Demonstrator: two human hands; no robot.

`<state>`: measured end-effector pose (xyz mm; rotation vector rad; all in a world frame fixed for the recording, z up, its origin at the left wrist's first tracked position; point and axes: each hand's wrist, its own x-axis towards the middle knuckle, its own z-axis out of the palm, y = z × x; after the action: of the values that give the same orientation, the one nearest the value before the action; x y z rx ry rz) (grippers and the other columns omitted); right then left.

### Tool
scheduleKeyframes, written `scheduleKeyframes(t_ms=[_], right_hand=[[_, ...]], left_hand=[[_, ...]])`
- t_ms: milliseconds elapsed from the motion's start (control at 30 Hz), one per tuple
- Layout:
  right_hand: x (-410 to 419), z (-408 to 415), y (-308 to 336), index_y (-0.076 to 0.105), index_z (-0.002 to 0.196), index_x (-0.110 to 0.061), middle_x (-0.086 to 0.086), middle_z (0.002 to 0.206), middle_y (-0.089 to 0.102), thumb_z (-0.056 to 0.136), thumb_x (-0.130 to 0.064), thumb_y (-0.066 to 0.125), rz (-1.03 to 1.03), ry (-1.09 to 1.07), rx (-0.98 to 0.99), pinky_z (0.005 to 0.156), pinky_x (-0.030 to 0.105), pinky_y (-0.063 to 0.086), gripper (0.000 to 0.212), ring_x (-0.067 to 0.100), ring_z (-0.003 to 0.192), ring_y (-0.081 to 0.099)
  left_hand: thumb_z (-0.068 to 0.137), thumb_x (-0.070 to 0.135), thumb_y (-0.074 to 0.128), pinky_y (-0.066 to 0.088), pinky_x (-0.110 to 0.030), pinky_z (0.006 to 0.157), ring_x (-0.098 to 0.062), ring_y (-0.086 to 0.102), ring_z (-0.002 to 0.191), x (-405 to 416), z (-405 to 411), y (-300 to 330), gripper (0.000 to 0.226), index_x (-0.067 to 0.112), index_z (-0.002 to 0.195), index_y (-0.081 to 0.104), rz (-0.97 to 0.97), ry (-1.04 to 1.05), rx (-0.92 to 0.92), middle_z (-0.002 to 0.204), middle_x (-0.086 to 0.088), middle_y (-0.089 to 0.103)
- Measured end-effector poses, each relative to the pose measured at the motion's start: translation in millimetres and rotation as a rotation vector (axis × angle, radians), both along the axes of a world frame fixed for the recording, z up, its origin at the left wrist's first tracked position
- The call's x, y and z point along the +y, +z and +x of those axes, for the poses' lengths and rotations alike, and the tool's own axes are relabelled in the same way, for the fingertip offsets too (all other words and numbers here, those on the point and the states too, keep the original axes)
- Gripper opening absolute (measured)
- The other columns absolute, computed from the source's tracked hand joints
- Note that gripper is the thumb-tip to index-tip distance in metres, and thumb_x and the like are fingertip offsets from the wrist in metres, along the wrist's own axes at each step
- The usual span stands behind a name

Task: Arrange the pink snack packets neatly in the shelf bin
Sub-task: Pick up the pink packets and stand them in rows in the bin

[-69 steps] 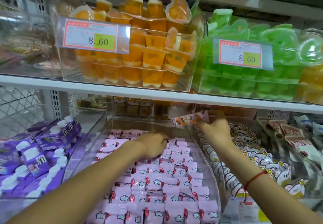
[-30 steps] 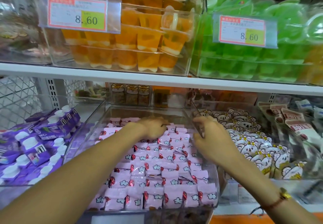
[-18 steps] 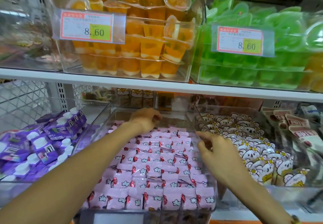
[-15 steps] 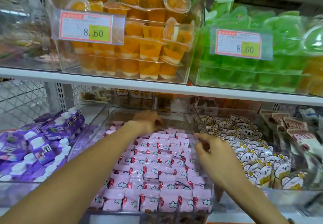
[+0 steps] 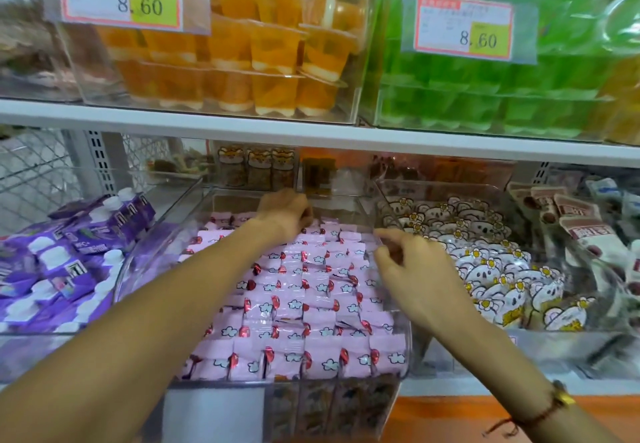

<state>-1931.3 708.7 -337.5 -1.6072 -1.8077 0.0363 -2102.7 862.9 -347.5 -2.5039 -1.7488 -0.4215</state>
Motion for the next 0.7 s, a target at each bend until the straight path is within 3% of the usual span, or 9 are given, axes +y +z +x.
scheduleKeyframes(t_ms=[100,233,300,400,500,533,600,700], right_hand=[[2,1,-1,0.063,0.116,-0.017,-0.002,0.065,0.059,0.091,-0.022,0.046,-0.005,-0.008,-0.012,0.061,0.032,0.047,0.031,0.023,0.063,0.057],[2,0,-1,0.062,0.116,-0.018,0.001,0.074,0.063,0.092,-0.024,0.047,-0.01,-0.007,-0.037,0.059,0.028,0.04,0.029,0.021,0.065,0.056],[4,0,4,0.063,0.114,-0.016,0.003,0.082,0.066,0.091,-0.023,0.05,-0.03,-0.018,-0.067,0.064,0.029,0.044,0.027,0.022,0.073,0.059],[20,-2,19,0.066,0.103,-0.011,0.01,0.096,0.064,0.089,-0.013,0.05,0.057,-0.037,-0.247,0.073,0.031,0.044,0.021,0.028,0.089,0.058],[50,-18,35,0.055,0.083,-0.013,0.005,0.081,0.056,0.09,-0.005,0.047,-0.074,0.08,-0.317,0.072,0.032,0.045,0.014,0.029,0.087,0.056],[62,-25,38,0.055,0.089,-0.012,0.007,0.088,0.058,0.092,-0.006,0.047,-0.168,0.126,-0.333,0.076,0.032,0.046,0.011,0.03,0.092,0.057],[84,-33,38,0.053,0.121,-0.008,0.014,0.119,0.055,0.093,-0.008,0.046,-0.281,0.149,-0.384,0.089,0.032,0.045,0.029,0.03,0.11,0.054],[102,-31,31,0.057,0.124,-0.01,0.014,0.128,0.052,0.089,-0.006,0.046,-0.36,0.166,-0.443,0.092,0.028,0.043,0.037,0.029,0.113,0.053]], left_hand=[[0.096,0.03,0.052,0.05,-0.035,0.077,-0.015,0.055,0.089,-2,-4,-1,0.012,0.022,0.097,0.06,0.009,0.019,-0.19,0.1,0.004,0.057],[0.097,0.036,0.048,0.043,-0.027,0.07,-0.014,0.054,0.089,-6,-8,-2,0.022,0.018,0.107,0.055,-0.045,0.018,-0.565,0.102,0.005,0.054],[0.096,0.037,0.048,0.042,-0.028,0.072,-0.016,0.054,0.091,-9,-8,1,0.024,0.017,0.107,0.053,-0.06,0.026,-0.73,0.101,0.004,0.054],[0.097,0.032,0.049,0.045,-0.029,0.074,-0.016,0.058,0.091,-13,-11,5,0.01,0.022,0.099,0.051,-0.04,-0.017,-0.663,0.101,0.002,0.06],[0.097,0.031,0.049,0.045,-0.027,0.072,-0.015,0.059,0.09,-19,-13,5,0.007,0.024,0.096,0.051,-0.066,-0.046,-0.636,0.1,0.002,0.061],[0.097,0.031,0.049,0.043,-0.025,0.07,-0.015,0.058,0.088,-20,-14,5,0.007,0.024,0.095,0.051,-0.064,-0.045,-0.634,0.099,0.002,0.061],[0.097,0.029,0.048,0.042,-0.026,0.069,-0.015,0.057,0.087,-19,-14,4,0.007,0.024,0.094,0.051,-0.067,-0.038,-0.625,0.097,0.003,0.06],[0.097,0.027,0.048,0.042,-0.027,0.073,-0.019,0.057,0.089,-15,-14,6,0.007,0.023,0.093,0.05,-0.042,0.005,-0.648,0.096,0.001,0.058]])
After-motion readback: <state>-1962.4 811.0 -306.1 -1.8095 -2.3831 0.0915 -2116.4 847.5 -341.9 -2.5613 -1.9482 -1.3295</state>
